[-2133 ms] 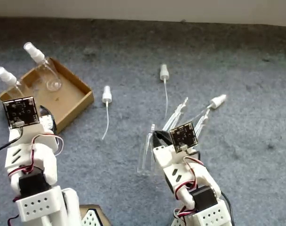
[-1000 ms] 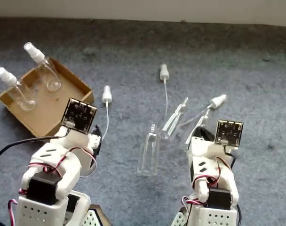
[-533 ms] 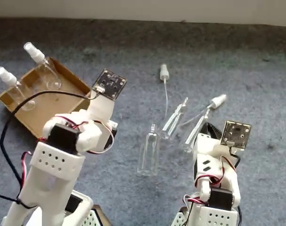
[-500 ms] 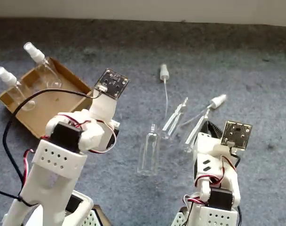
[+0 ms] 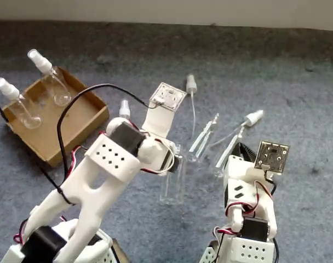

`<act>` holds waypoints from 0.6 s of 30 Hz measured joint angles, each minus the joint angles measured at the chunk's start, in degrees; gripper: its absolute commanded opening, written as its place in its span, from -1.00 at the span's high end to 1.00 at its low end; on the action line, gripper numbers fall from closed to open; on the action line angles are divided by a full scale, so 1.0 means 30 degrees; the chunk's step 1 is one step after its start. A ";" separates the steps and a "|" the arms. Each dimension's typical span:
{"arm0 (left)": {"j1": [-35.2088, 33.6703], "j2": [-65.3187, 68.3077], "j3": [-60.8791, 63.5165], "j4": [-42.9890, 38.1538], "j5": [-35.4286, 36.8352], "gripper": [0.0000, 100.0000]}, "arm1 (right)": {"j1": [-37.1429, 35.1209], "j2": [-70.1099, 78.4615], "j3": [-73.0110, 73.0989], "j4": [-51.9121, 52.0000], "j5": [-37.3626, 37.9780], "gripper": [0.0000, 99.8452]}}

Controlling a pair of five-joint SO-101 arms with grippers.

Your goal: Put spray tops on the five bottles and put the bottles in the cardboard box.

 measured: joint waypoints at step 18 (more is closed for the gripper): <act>0.0059 0.7941 -0.1289 -0.4894 0.0264 0.43 | 0.0000 0.0000 0.0000 0.0000 0.0000 0.99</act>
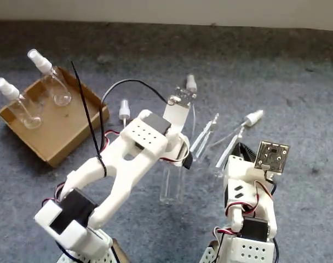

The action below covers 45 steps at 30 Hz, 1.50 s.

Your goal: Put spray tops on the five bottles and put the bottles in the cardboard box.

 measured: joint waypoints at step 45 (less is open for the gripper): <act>0.0117 0.3634 -0.0029 -0.1993 0.0000 0.72 | 0.0000 0.0000 0.0000 0.0000 0.0000 0.99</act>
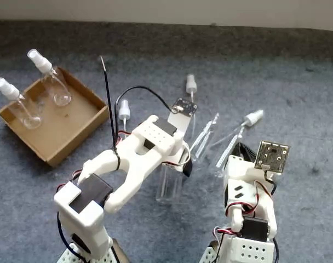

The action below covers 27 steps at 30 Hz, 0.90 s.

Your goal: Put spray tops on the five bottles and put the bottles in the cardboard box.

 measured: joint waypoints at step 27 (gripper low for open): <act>0.0117 0.0000 0.0000 0.0000 -0.1934 0.71 | 0.0000 0.0000 0.0000 0.0000 0.0000 0.99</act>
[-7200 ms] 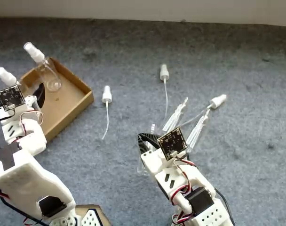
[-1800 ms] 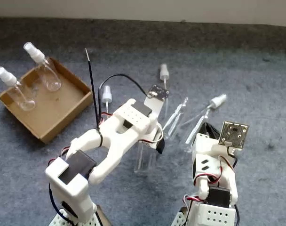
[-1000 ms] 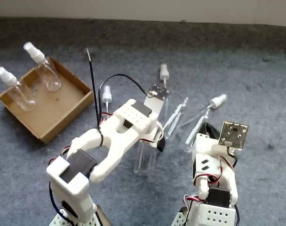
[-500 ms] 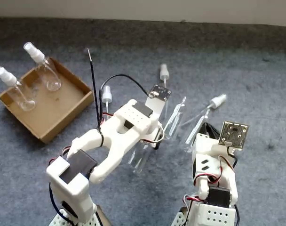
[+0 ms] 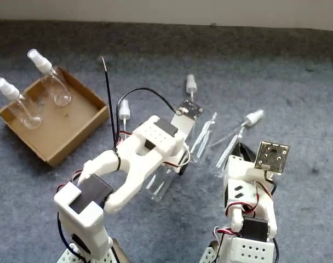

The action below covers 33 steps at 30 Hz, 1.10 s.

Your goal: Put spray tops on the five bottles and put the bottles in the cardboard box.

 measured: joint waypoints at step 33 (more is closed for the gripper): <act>-0.0850 -0.6037 -0.0176 0.1700 -0.0205 0.70 | 0.0000 0.0000 0.0000 0.0000 0.0000 0.99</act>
